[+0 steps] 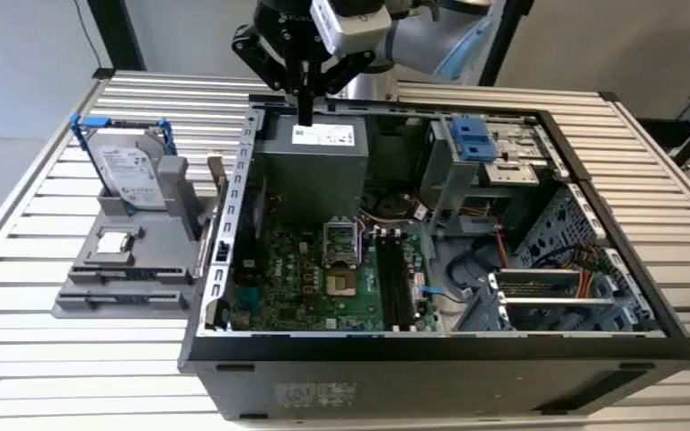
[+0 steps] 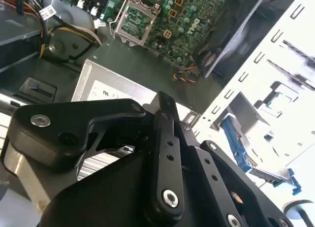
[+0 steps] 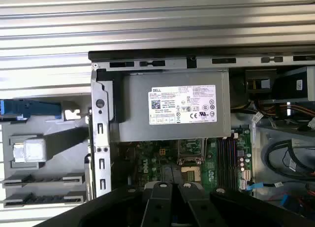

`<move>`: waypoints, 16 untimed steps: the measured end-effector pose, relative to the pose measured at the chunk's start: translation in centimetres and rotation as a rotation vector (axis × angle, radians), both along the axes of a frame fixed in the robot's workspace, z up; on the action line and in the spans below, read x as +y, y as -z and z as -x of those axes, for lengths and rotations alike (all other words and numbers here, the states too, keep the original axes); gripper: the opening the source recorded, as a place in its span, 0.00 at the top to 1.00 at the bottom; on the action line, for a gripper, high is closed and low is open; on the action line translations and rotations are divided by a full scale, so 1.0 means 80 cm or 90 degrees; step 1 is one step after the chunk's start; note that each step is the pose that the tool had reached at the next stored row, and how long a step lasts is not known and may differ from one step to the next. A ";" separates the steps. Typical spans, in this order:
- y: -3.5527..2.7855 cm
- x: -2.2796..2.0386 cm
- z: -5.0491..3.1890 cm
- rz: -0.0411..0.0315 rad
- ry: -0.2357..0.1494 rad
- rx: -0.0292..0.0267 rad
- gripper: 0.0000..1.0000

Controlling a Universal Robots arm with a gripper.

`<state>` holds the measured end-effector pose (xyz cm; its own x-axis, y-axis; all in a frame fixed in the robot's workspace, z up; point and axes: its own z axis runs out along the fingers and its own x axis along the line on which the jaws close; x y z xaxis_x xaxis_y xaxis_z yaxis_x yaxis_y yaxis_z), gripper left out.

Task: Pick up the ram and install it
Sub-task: 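Reach for the ram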

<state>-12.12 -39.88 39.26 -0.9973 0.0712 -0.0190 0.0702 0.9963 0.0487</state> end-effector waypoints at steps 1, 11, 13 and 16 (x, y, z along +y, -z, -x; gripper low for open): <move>0.0001 0.0000 0.000 -0.0001 0.000 0.0000 1.00; 0.0000 0.0000 0.000 0.0000 0.000 0.0000 1.00; -0.0001 -0.0001 0.002 0.0001 0.000 0.0000 1.00; -0.0001 -0.0003 0.007 0.0000 0.000 0.0000 1.00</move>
<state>-12.65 -39.90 39.27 -0.9973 0.0712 -0.0189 0.0702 0.9964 0.0486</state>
